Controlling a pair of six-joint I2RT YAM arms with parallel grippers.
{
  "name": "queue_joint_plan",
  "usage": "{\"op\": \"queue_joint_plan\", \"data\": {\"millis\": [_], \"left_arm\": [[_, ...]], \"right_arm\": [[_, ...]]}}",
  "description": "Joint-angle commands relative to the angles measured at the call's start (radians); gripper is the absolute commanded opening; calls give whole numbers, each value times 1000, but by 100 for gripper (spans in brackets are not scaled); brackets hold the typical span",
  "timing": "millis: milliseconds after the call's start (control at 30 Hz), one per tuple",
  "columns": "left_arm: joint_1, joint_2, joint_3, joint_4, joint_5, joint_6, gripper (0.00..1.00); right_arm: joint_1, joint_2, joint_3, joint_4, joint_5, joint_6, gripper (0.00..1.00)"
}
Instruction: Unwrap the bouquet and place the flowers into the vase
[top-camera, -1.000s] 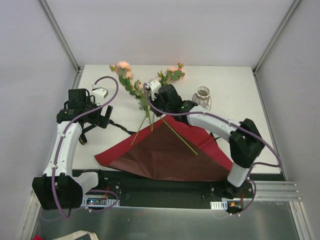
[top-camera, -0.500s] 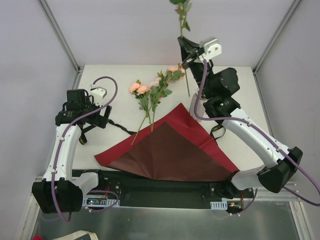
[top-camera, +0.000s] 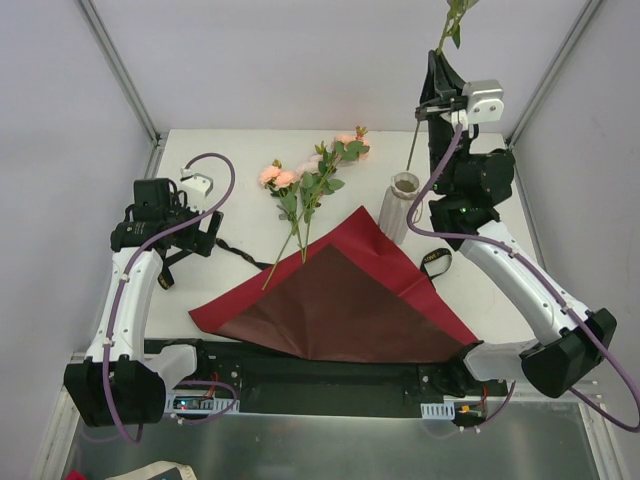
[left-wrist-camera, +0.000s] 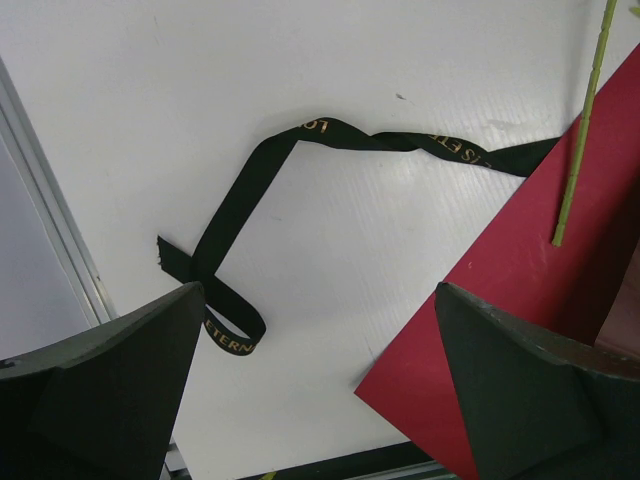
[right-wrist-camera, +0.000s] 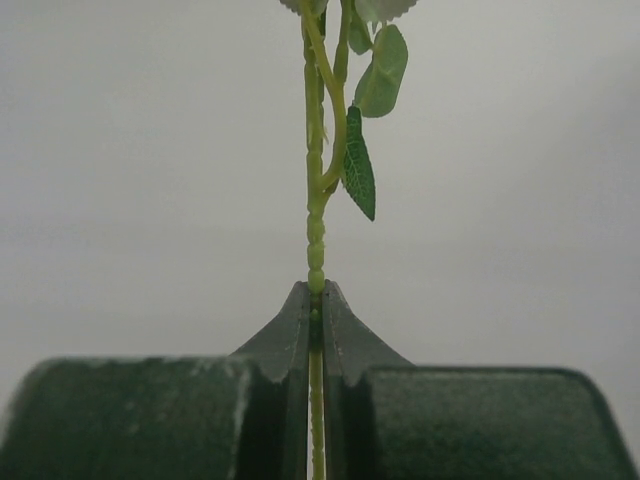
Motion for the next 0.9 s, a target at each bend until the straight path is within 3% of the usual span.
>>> {"op": "queue_joint_plan", "data": {"millis": [0,433,500,533,600,667,867], "left_arm": [[1,5,16,8,0,6,99],[3,-7,6,8,-8,21,99],[1,-9,2,8,-12,23,99],[1,-10,2,8,-14,26,99],[1,-12,0,8,-17,27,99],[1,-13,2,8,-15,26,99],[1,-10,5,8,-12,20,99]], "right_arm": [[-10,-48,-57,85,58,0,1],[-27,-65,-281,26,190,81,1],[-27,-94,-283,-53,224,116,17],[-27,-106,-274,-138,233,162,36],[-23,-146,-274,-202,250,213,42],[-19,-192,-283,-271,261,293,54],[79,-252,-240,-436,293,316,57]]}}
